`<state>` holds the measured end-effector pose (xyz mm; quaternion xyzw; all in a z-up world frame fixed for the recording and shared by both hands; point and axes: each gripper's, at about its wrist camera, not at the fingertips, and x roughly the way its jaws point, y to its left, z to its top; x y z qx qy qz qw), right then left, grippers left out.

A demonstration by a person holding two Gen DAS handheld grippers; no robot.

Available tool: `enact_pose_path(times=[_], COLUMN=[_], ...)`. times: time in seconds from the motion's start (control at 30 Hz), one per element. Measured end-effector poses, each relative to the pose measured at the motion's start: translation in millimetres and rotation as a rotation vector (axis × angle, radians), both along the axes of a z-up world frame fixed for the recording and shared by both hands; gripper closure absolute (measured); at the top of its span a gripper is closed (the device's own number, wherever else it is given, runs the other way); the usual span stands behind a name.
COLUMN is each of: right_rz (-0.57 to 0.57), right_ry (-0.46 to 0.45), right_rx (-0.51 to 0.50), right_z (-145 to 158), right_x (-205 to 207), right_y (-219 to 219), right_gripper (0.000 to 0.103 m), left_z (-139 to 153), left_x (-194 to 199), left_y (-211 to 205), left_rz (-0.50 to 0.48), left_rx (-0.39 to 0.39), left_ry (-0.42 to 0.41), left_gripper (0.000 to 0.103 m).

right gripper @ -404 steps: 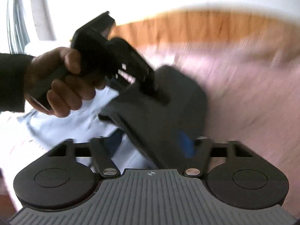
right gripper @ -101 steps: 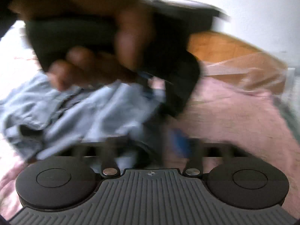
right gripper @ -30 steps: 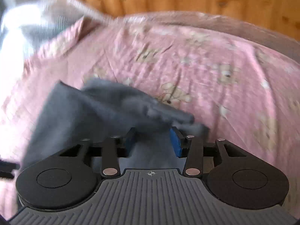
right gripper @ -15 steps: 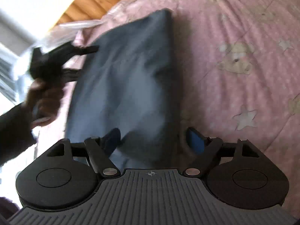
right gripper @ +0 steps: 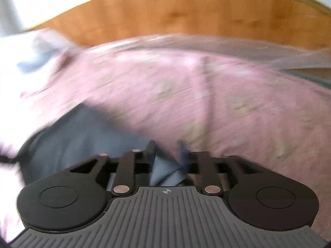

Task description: Fold clothes

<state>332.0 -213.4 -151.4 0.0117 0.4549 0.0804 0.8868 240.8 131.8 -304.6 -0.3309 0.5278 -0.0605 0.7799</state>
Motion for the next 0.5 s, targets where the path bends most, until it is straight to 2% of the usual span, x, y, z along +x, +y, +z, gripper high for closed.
enact_pose_path(times=[0.07, 0.13, 0.2, 0.23, 0.3, 0.37, 0.4, 0.43, 0.47, 0.5], right_rz=[-0.095, -0.076, -0.031, -0.007, 0.02, -0.059, -0.135, -0.219, -0.299, -0.312], right_ry=[-0.036, -0.123, -0.089, -0.072, -0.007, 0.031, -0.028, -0.018, -0.008, -0.019], right_rx=[-0.023, 0.104, 0.24, 0.306, 0.284, 0.178, 0.182, 0.228, 0.272, 0.279], right_z=[7.6, 26.7, 18.4, 13.8, -21.7, -63.6, -72.3, -72.0, -71.6, -69.3], right_x=[-7.6, -48.4, -98.4, -123.1, -158.0, -190.1, -212.3, -226.3, -239.6, -236.2], right_y=[9.9, 28.9, 53.7, 66.2, 88.3, 88.2, 75.4, 60.3, 45.7, 41.8], right_gripper=[0.064, 0.064, 0.064, 0.067, 0.065, 0.064, 0.065, 0.063, 0.064, 0.063], left_z=[14.6, 33.5, 38.8, 34.3, 18.6, -1.1, -7.0, -8.5, -9.3, -6.8], left_x=[-16.3, -29.4, -29.4, -22.8, -7.0, 10.1, 14.4, 15.9, 17.0, 15.5], left_y=[4.9, 8.1, 7.8, 5.0, 3.6, 6.4, 13.8, 22.4, 30.6, 37.4], left_rz=[-0.058, -0.135, -0.209, -0.235, -0.263, -0.272, -0.256, -0.232, -0.212, -0.212], left_rx=[0.016, 0.026, -0.002, 0.007, 0.065, 0.138, 0.134, 0.143, 0.153, 0.164], left_ry=[-0.078, -0.182, -0.242, -0.253, -0.256, -0.245, -0.23, -0.214, -0.201, -0.2], left_gripper=[0.067, 0.068, 0.063, 0.063, 0.066, 0.066, 0.066, 0.07, 0.073, 0.075])
